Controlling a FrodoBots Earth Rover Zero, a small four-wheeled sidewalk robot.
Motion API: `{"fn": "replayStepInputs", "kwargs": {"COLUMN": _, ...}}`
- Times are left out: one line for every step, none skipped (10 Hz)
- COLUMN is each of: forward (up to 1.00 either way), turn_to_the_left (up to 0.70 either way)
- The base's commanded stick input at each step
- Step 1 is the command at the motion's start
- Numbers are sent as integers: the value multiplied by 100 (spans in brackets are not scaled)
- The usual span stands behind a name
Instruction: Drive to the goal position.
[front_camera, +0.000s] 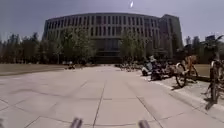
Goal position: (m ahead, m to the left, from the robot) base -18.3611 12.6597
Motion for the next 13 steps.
{"fn": "replayStepInputs", "kwargs": {"forward": 100, "turn_to_the_left": 0}}
{"fn": "replayStepInputs", "kwargs": {"forward": 100, "turn_to_the_left": 0}}
{"fn": "replayStepInputs", "kwargs": {"forward": 100, "turn_to_the_left": 0}}
{"fn": "replayStepInputs", "kwargs": {"forward": 100, "turn_to_the_left": 0}}
{"fn": "replayStepInputs", "kwargs": {"forward": 100, "turn_to_the_left": 0}}
{"fn": "replayStepInputs", "kwargs": {"forward": 100, "turn_to_the_left": 0}}
{"fn": "replayStepInputs", "kwargs": {"forward": 100, "turn_to_the_left": 0}}
{"fn": "replayStepInputs", "kwargs": {"forward": 100, "turn_to_the_left": 0}}
{"fn": "replayStepInputs", "kwargs": {"forward": 100, "turn_to_the_left": 0}}
{"fn": "replayStepInputs", "kwargs": {"forward": 100, "turn_to_the_left": 0}}
{"fn": "replayStepInputs", "kwargs": {"forward": 100, "turn_to_the_left": 0}}
{"fn": "replayStepInputs", "kwargs": {"forward": 100, "turn_to_the_left": 0}}
{"fn": "replayStepInputs", "kwargs": {"forward": 100, "turn_to_the_left": 40}}
